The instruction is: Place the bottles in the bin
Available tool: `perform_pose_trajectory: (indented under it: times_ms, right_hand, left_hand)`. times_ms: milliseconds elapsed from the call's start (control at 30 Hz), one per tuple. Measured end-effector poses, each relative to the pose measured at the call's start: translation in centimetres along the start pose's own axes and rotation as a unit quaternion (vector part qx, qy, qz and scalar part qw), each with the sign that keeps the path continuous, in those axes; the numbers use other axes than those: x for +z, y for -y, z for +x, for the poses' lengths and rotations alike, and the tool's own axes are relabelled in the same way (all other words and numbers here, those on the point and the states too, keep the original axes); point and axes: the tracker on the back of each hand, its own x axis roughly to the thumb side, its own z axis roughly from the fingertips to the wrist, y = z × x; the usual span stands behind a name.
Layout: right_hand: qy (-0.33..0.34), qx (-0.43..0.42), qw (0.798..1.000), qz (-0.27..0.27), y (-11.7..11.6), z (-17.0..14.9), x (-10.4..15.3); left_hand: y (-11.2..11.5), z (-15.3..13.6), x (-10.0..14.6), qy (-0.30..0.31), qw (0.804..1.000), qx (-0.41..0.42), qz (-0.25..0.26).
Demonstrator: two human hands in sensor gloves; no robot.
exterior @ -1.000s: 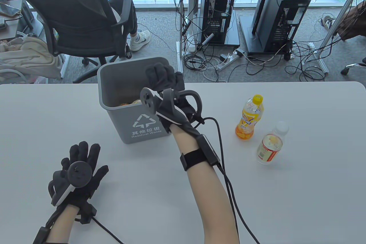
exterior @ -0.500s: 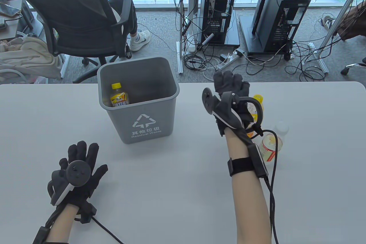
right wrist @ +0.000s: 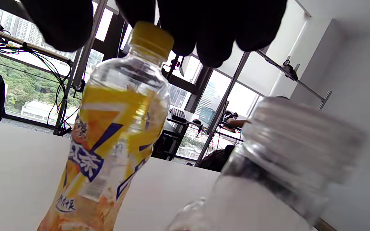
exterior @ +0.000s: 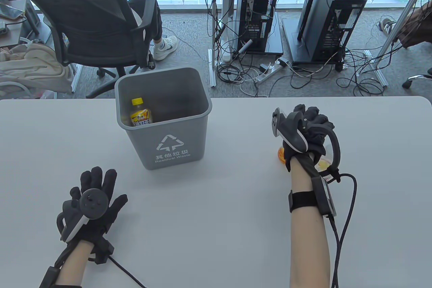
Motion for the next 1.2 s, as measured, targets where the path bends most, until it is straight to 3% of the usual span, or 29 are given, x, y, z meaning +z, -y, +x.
perform_pose_trajectory:
  times_ms: [67,367,700,867,1067,1200]
  right_hand:
    - [-0.001,-0.008,1.000,-0.027,0.2,0.0,0.0]
    - [0.015,-0.037,0.999,0.015,1.2,0.1,0.1]
    - [0.026,-0.016,1.000,0.002,2.2,0.6,0.7]
    - [0.014,-0.101,0.991,-0.090,5.1,0.0,1.7]
    - [-0.002,-0.200,0.950,-0.239,10.0,-0.5,4.3]
    - [0.017,-0.240,0.935,-0.260,13.1,-0.5,5.2]
  left_hand:
    - [0.1,0.0,0.0,0.005,1.000,0.001,-0.004]
    - [0.2,0.2,0.0,0.006,1.000,-0.010,-0.008]
    - [0.1,0.0,0.0,0.002,1.000,-0.004,-0.006]
    - [0.0,-0.1,0.1,0.000,1.000,0.003,-0.003]
    - [0.0,-0.2,0.1,-0.001,1.000,0.004,-0.001]
    - [0.0,-0.2,0.1,-0.002,1.000,0.003,0.000]
